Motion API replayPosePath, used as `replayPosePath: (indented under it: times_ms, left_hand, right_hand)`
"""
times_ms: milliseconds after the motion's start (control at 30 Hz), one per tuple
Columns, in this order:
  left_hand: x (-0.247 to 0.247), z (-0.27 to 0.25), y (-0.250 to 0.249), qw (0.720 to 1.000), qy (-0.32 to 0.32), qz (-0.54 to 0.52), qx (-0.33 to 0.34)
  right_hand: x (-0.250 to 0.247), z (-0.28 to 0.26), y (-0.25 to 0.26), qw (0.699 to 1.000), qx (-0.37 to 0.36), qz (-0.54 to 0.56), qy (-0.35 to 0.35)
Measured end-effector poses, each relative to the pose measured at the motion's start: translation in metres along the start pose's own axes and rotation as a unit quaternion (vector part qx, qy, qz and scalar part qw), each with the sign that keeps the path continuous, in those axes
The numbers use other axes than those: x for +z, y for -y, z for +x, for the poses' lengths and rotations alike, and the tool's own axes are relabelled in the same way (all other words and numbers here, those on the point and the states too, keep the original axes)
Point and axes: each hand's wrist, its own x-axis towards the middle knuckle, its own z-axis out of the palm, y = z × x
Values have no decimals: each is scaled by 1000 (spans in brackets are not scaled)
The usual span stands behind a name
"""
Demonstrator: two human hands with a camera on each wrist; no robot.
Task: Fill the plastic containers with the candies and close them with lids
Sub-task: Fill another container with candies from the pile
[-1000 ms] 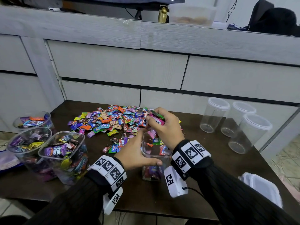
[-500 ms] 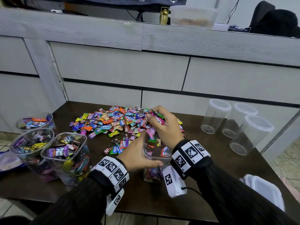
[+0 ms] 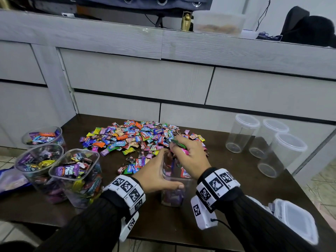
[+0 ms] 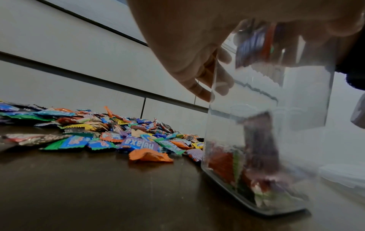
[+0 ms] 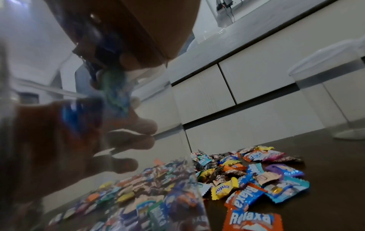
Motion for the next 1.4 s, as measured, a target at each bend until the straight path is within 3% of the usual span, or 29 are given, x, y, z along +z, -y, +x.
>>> replayPosePath:
  times_ms: [233, 367, 600, 867, 1000, 1200, 1300, 1400]
  left_hand:
    - [2, 0, 1, 1000, -11, -4, 2]
    - [3, 0, 3, 999, 1, -33, 0]
    - [4, 0, 4, 999, 8, -44, -19]
    - [4, 0, 5, 999, 10, -39, -20]
    - [4, -1, 6, 998, 2, -52, -20]
    - [4, -3, 5, 998, 2, -66, -16]
    - [5, -3, 5, 996, -5, -83, -17]
    - [3, -8, 8, 995, 25, -90, -18]
  right_hand:
    - [-1, -2, 1, 999, -23, -30, 11]
    - [-1, -2, 0, 1000, -2, -25, 11]
    - [-3, -2, 4, 997, -10, -35, 69]
    - [-4, -3, 1, 998, 22, 28, 42]
    - [-5, -6, -4, 996, 49, 48, 63]
    - [-8, -6, 1, 996, 6, -7, 93]
    - [-10, -5, 5, 996, 54, 52, 52]
    - [-17, -1, 0, 961, 151, 227, -50]
